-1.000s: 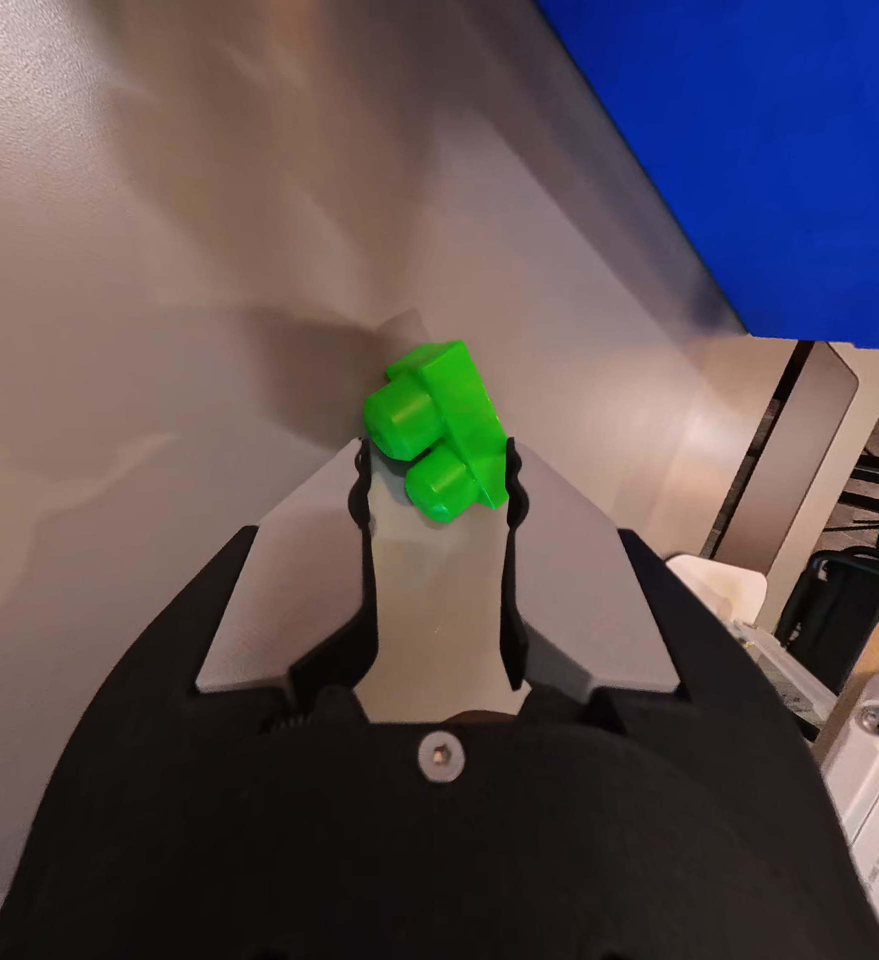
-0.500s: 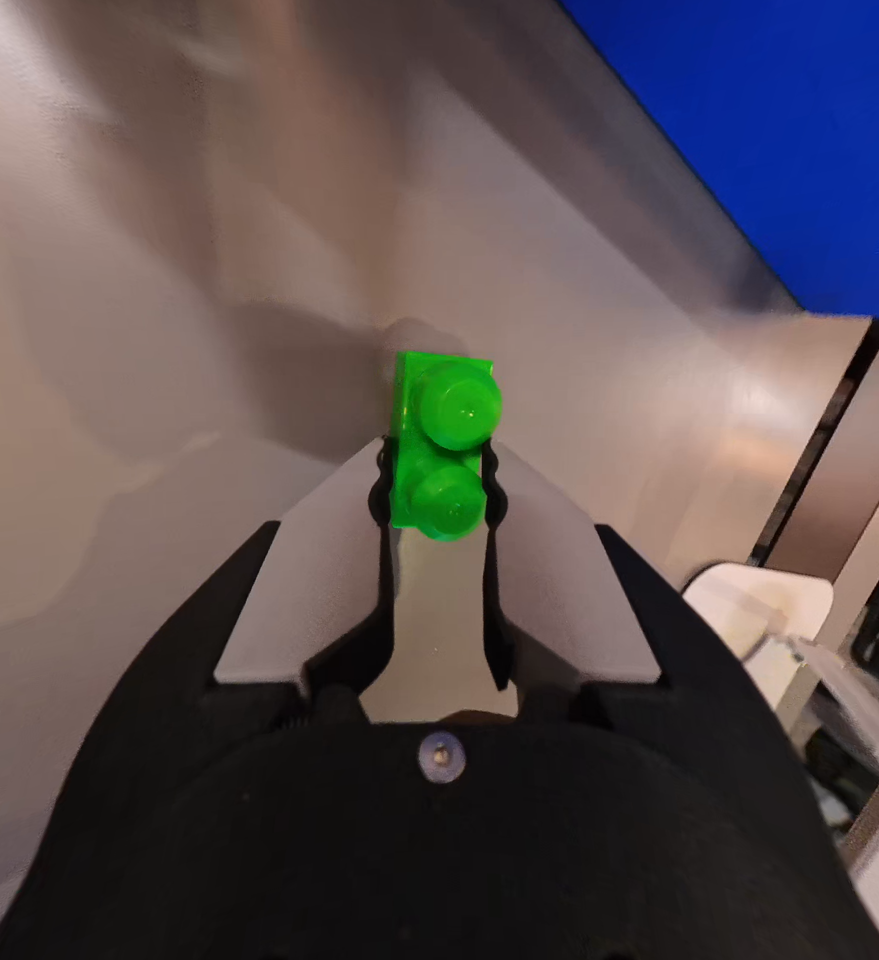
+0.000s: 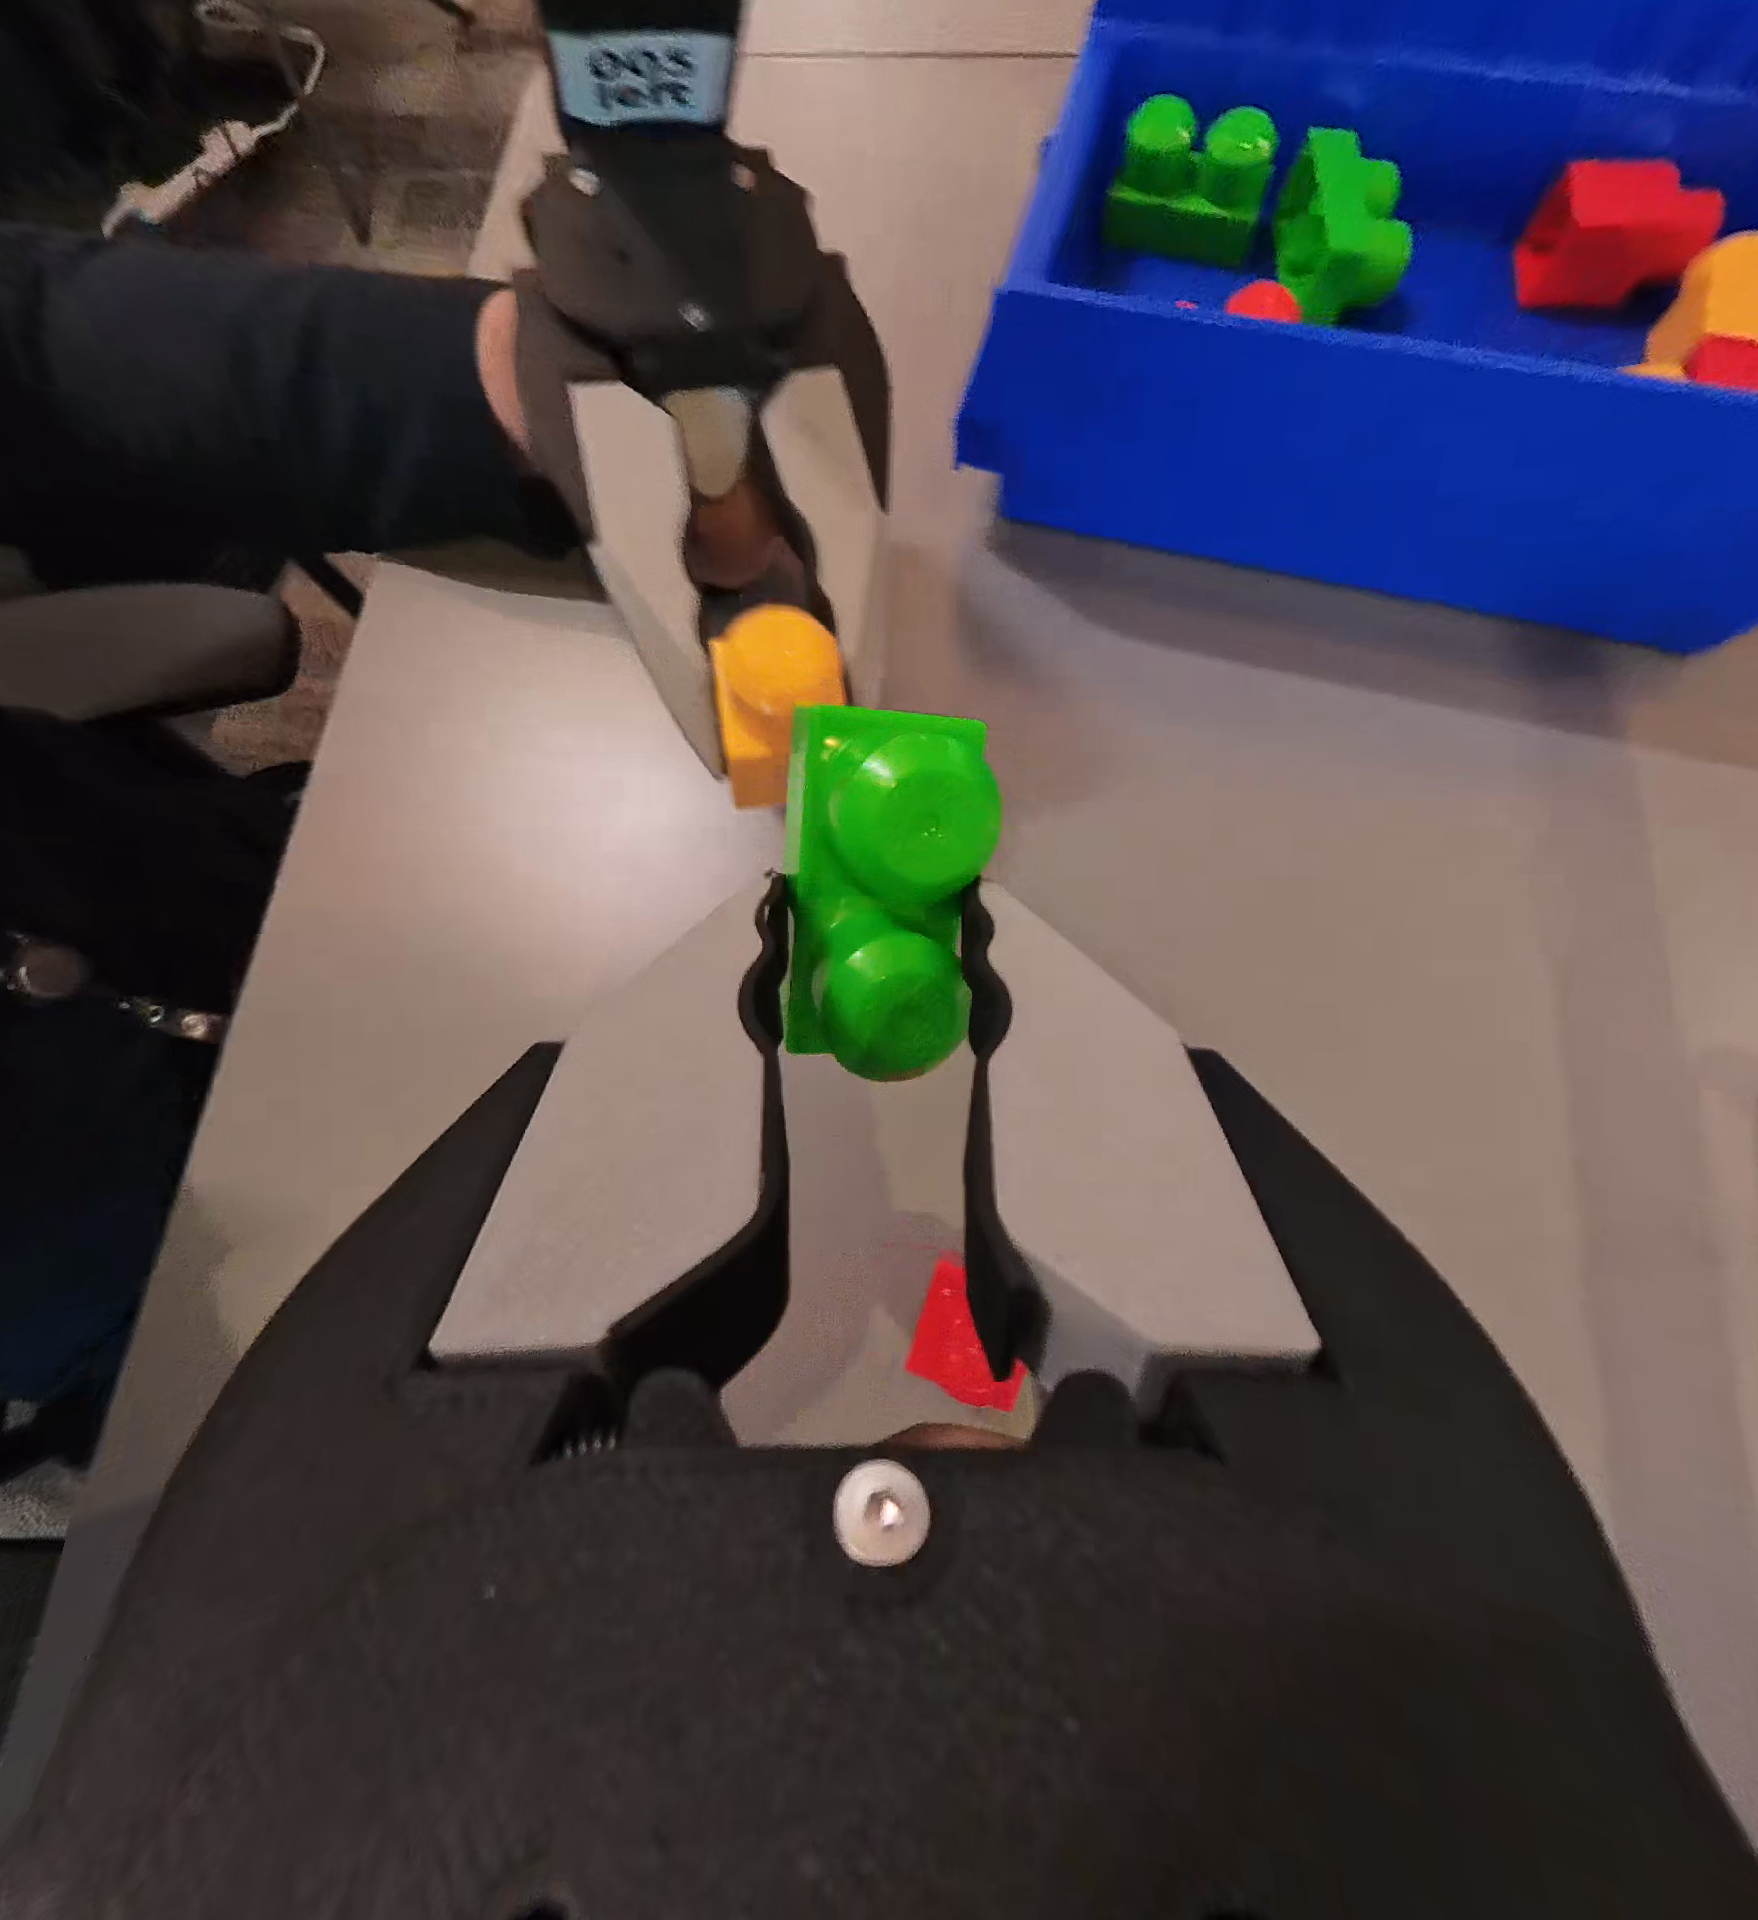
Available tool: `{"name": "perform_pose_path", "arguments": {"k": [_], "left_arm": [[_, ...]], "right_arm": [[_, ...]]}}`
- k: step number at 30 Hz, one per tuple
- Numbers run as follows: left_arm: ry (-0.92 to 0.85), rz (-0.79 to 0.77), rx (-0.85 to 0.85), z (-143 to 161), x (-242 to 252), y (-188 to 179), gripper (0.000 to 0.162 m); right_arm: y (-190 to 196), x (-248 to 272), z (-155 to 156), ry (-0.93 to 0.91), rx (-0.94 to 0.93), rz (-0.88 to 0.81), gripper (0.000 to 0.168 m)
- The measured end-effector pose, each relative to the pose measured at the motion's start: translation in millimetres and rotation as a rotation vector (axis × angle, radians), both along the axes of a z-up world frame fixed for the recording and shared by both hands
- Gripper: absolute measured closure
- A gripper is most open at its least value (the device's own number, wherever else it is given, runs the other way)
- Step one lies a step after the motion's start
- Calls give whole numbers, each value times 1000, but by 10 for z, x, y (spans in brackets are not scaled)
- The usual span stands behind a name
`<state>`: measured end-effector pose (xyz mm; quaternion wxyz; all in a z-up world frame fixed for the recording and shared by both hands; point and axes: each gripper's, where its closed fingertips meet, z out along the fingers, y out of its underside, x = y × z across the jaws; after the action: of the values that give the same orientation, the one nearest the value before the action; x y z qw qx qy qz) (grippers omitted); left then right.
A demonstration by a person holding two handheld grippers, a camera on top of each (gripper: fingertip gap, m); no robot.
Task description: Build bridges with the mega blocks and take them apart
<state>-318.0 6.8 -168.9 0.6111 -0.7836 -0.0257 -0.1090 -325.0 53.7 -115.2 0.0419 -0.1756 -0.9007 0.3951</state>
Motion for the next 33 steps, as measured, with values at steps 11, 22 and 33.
{"name": "perform_pose_path", "arguments": {"k": [11,22,33], "left_arm": [[68,-19,-51,-133,85,106,128],[144,-30,-70,-154,126,142,129],[154,-44,-54,-132,173,131,129]], "right_arm": [[-233,146,-297,10,336,67,138],[-275,205,-400,-53,424,130,138],[-306,249,-391,-53,328,112,138]]}}
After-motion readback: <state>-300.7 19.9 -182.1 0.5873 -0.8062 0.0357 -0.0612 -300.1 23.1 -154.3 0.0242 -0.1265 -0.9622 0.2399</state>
